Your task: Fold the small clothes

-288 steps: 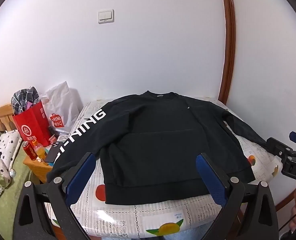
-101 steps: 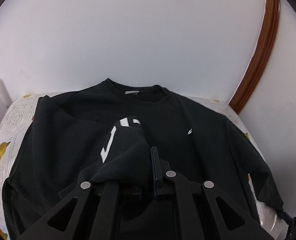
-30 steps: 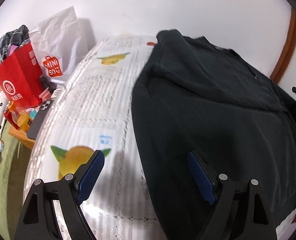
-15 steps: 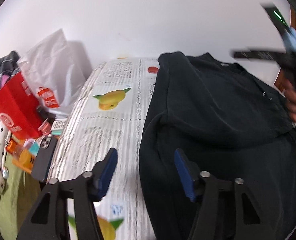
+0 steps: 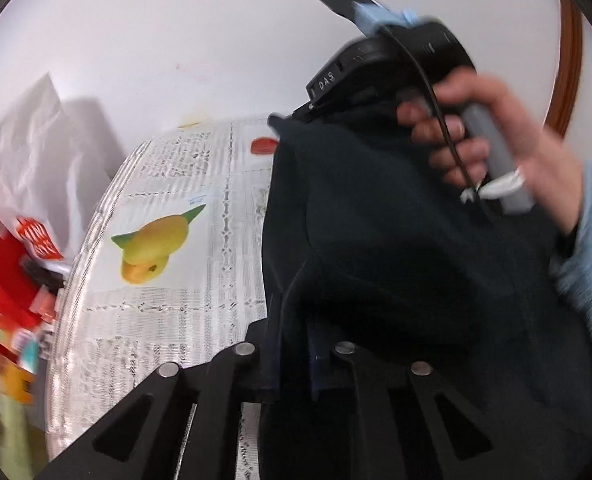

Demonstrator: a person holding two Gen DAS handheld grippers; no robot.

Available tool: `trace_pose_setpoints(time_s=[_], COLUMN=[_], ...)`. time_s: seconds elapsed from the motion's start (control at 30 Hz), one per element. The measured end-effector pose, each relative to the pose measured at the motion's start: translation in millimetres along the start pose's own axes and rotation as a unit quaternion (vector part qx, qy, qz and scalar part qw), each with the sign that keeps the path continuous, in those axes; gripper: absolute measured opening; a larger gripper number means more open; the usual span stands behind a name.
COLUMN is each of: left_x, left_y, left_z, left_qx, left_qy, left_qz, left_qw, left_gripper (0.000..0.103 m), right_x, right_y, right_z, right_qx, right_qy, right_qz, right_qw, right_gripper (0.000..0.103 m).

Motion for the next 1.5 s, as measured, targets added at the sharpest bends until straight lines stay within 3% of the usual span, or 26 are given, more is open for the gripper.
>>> trace_pose_setpoints(time_s=[0.1, 0.17, 0.33, 0.43, 0.47, 0.53, 0.6, 0.67, 0.77, 0.8, 0.83, 0.87, 0.93, 0.97, 1.1, 1.2, 1.33, 1.43, 1.5], left_x=[0.0, 2.5, 9.6, 9.0, 9.4, 8.8, 5.5, 3.5, 0.0, -1.0, -2.0, -2.7, -3.9, -4.3, -4.9, -1.4, 3.6, 5.6, 5.6], left_y=[11.5, 10.1, 4.7, 7.8, 8.7, 10.3, 7.1, 9.5, 8.1, 7.5, 6.8, 6.4, 9.0, 12.0, 15.9, 10.0, 0.6, 1.2, 6.0], left_z=[10.5, 15.0, 14.4, 10.6, 11.5, 9.4, 13.2, 16.2, 18.8, 17.9, 16.4, 14.2, 13.9, 15.3, 24.2, 28.9, 35.9, 35.4, 34.3], left_qx=[0.007, 0.009, 0.021, 0.015, 0.016, 0.011, 0.01, 0.013, 0.026, 0.03, 0.033, 0.033, 0.018, 0.026, 0.026, 0.009, 0.006, 0.01, 0.004], left_qy=[0.03, 0.046, 0.063, 0.051, 0.048, 0.045, 0.047, 0.054, 0.061, 0.065, 0.066, 0.061, 0.052, 0.055, 0.081, 0.087, 0.096, 0.089, 0.075], left_qz=[-0.026, -0.016, 0.009, 0.006, 0.005, 0.006, 0.006, 0.0, -0.003, -0.004, -0.006, -0.01, -0.024, -0.03, -0.033, -0.017, 0.011, 0.02, 0.021], left_qw=[0.9992, 0.9988, 0.9978, 0.9985, 0.9987, 0.9989, 0.9988, 0.9985, 0.9978, 0.9975, 0.9972, 0.9976, 0.9982, 0.9977, 0.9958, 0.996, 0.9953, 0.9958, 0.9969], left_gripper=[0.008, 0.008, 0.008, 0.011, 0.011, 0.014, 0.022, 0.026, 0.027, 0.027, 0.026, 0.026, 0.014, 0.007, 0.007, 0.008, 0.01, 0.012, 0.026], right_x=[-9.1, -14.8, -12.6, -5.5, -5.3, -5.6, -5.2, -1.9, 10.2, 15.4, 17.4, 18.2, 15.2, 11.8, -6.1, -7.0, 6.4, 8.5, 14.8], right_y=[16.8, 19.4, -20.1, -5.6, -0.1, 11.9, 21.0, 15.7, -2.6, -8.4, -11.6, -13.1, -4.3, 1.8, 12.1, -10.2, -37.7, -7.6, 29.8], right_z=[10.5, 14.9, 15.8, 12.6, 12.3, 12.2, 9.7, 9.4, 11.7, 11.0, 11.2, 12.1, 16.5, 18.6, 24.5, 26.8, 24.5, 19.7, 11.7], right_qx=[-0.033, -0.047, 0.014, -0.006, -0.014, -0.012, 0.002, 0.01, 0.011, 0.02, 0.025, 0.026, 0.027, 0.023, -0.011, 0.002, 0.049, 0.038, 0.035], right_qy=[0.005, -0.003, 0.002, 0.005, 0.007, 0.011, 0.022, 0.032, 0.04, 0.043, 0.044, 0.046, 0.055, 0.055, 0.033, 0.031, 0.041, 0.024, 0.013], right_qz=[-0.066, -0.097, -0.04, -0.025, -0.023, -0.019, -0.013, 0.018, 0.062, 0.076, 0.077, 0.075, 0.051, 0.036, -0.018, -0.005, 0.03, 0.011, -0.013], right_qw=[0.997, 0.994, 0.999, 1.0, 1.0, 1.0, 1.0, 0.999, 0.997, 0.996, 0.996, 0.996, 0.997, 0.998, 0.999, 1.0, 0.998, 0.999, 0.999], right_gripper=[0.0, 0.0, 0.0, 0.004, 0.009, 0.05, 0.057, 0.056, 0.041, 0.031, 0.017, 0.015, 0.01, 0.009, 0.009, 0.009, 0.014, 0.025, 0.031])
Point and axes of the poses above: each gripper's, at about its wrist camera, not at the fingertips, and y roughly against the way its jaws point, z to its left, x to its underside, the point moved 5 cm from there along -y, roughly the way its jaws point, and after that the axes turned 9 degrees about -x, right-handed, at the moved point
